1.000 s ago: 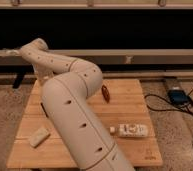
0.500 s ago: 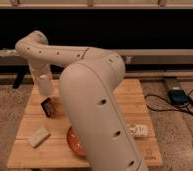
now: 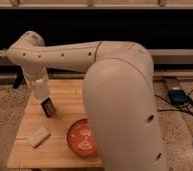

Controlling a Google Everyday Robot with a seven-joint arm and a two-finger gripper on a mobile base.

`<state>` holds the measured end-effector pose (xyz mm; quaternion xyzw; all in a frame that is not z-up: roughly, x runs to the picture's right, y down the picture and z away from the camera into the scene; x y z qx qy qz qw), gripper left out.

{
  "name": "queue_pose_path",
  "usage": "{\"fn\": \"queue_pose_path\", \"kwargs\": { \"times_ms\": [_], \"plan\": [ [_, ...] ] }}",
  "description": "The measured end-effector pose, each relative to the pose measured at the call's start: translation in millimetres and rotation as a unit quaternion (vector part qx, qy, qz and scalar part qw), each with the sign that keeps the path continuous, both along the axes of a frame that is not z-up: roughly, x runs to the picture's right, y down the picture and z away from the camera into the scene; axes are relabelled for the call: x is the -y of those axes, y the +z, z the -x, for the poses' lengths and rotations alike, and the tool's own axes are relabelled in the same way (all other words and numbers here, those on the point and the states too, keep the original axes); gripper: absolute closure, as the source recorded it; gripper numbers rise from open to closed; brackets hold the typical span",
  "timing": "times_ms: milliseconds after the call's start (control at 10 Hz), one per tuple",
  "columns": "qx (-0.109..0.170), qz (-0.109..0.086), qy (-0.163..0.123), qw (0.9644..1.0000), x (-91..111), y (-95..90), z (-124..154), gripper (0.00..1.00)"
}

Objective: Place the ceramic cup over the eraser

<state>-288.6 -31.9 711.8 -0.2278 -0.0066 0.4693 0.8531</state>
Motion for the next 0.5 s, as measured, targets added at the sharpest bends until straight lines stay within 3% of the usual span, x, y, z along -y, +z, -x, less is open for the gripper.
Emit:
{"fn": "queue_pose_path", "kwargs": {
  "times_ms": [200,500],
  "plan": [
    [0.002,-0.005,-0.007,1.0,-4,-7.4,-4,1.0],
    [-0.007,0.004,-0.023,0.9997,-16,-10.7,-8,1.0]
  ]
}}
